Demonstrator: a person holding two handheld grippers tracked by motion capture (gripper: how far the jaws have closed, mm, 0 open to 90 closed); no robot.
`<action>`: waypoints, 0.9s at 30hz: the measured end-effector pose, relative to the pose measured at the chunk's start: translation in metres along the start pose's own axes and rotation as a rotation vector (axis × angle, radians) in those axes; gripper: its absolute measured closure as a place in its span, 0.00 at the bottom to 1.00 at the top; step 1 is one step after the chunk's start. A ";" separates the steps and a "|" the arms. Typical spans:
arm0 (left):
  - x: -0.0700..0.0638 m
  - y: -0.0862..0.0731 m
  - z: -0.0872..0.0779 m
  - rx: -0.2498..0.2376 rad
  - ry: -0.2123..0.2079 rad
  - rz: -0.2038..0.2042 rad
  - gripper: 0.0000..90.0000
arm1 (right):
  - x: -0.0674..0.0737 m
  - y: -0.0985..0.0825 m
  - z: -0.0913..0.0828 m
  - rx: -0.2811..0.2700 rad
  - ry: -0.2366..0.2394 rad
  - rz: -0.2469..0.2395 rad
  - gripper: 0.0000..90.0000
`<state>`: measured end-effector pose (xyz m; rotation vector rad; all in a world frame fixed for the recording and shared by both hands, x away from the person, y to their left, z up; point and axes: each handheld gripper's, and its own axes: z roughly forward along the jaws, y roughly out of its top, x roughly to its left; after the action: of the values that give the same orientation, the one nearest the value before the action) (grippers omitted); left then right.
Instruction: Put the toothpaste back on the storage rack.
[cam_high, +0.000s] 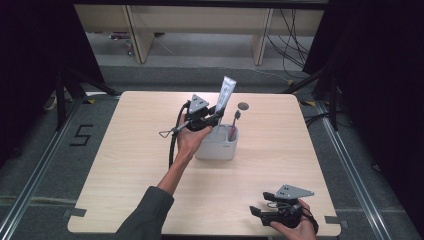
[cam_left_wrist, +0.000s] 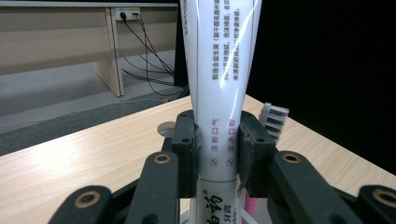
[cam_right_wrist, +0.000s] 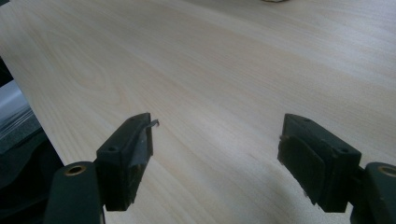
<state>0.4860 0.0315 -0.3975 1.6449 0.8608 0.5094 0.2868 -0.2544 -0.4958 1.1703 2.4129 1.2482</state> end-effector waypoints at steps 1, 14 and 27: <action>0.000 -0.001 0.001 0.003 0.000 0.000 0.79 | 0.000 0.000 0.000 0.000 0.000 -0.001 0.30; 0.001 -0.013 0.007 0.038 0.022 -0.006 0.79 | 0.003 0.000 0.001 0.006 0.013 0.036 0.30; 0.001 -0.021 0.009 0.084 0.035 0.008 0.78 | 0.003 0.000 0.000 0.013 0.025 0.036 0.30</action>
<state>0.4879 0.0284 -0.4199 1.7203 0.9129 0.5151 0.2849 -0.2522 -0.4957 1.2143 2.4314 1.2665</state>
